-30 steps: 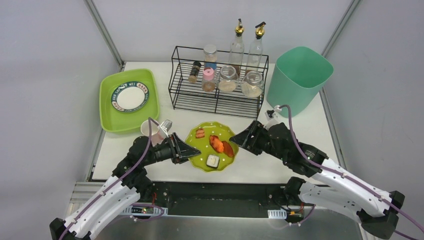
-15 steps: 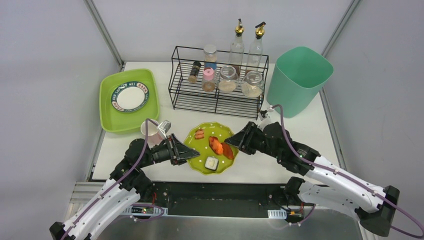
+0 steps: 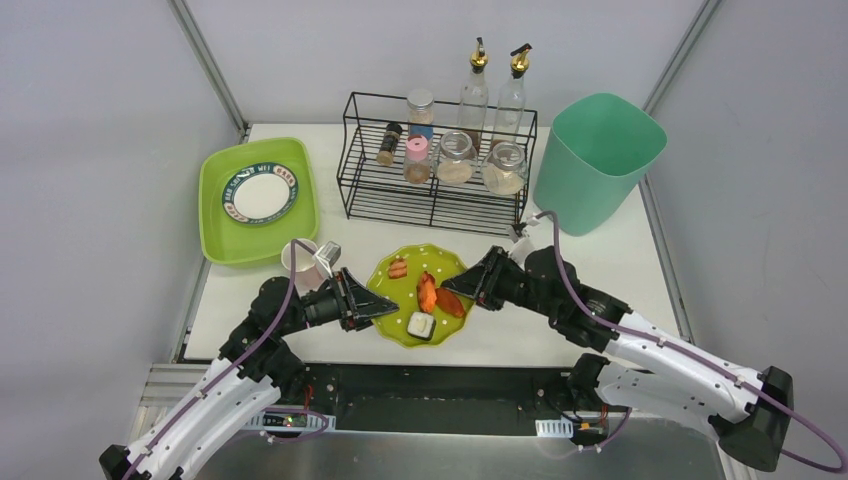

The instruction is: Clear the kitchen counter

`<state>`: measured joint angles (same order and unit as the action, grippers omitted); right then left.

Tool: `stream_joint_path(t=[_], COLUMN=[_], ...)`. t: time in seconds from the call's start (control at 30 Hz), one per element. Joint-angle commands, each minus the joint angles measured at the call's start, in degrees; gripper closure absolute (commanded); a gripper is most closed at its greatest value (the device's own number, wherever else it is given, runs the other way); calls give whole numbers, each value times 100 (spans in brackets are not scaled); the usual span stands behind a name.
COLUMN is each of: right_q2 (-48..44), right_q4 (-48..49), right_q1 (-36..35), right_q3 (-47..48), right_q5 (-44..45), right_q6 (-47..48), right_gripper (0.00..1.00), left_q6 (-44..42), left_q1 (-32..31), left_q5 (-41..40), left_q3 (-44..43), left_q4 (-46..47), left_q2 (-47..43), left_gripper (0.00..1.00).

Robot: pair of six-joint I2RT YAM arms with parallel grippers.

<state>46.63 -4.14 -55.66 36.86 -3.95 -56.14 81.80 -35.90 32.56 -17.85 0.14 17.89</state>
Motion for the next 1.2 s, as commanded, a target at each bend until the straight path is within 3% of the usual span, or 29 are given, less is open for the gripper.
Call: stream_joint_path(t=[0.0,0.07,0.17,0.23,0.43,0.57,0.87,1.17], right_q2=[-31,-94,-188,-271,-540,-600,-914,-1323], right_q4=[297,283,336,387,673,783,1258,1111], right_q1=[-109,-112,-114,-116,-120,-116,-116,-119], right_q3=[-78,-94,-170,-257,-322,-349,-660,-610], right_q5=[-177,-128,-19,46,225,241,359,814], right_q6=[-233,-270,-377,-478,-643,-695,-878,-922], right_gripper=[92,100,100,100,100,100,100,100], left_q6=[46,31,26,11,-70,-118,-180,-191], left_q1=[-21,-22,-22,-23,-22,-23,-22,-22], left_q5=[185,145,115,74,-16,-35,-116,-229], left_q3=[-386,-371,-361,-369,-409,-458,-448,-501], left_q4=[1353,1325,1298,1259,1084,1049,876,837], left_q2=[-61,-46,-12,10,60,72,-48,-105], left_gripper=[100,100,99,91,55,44,39,35])
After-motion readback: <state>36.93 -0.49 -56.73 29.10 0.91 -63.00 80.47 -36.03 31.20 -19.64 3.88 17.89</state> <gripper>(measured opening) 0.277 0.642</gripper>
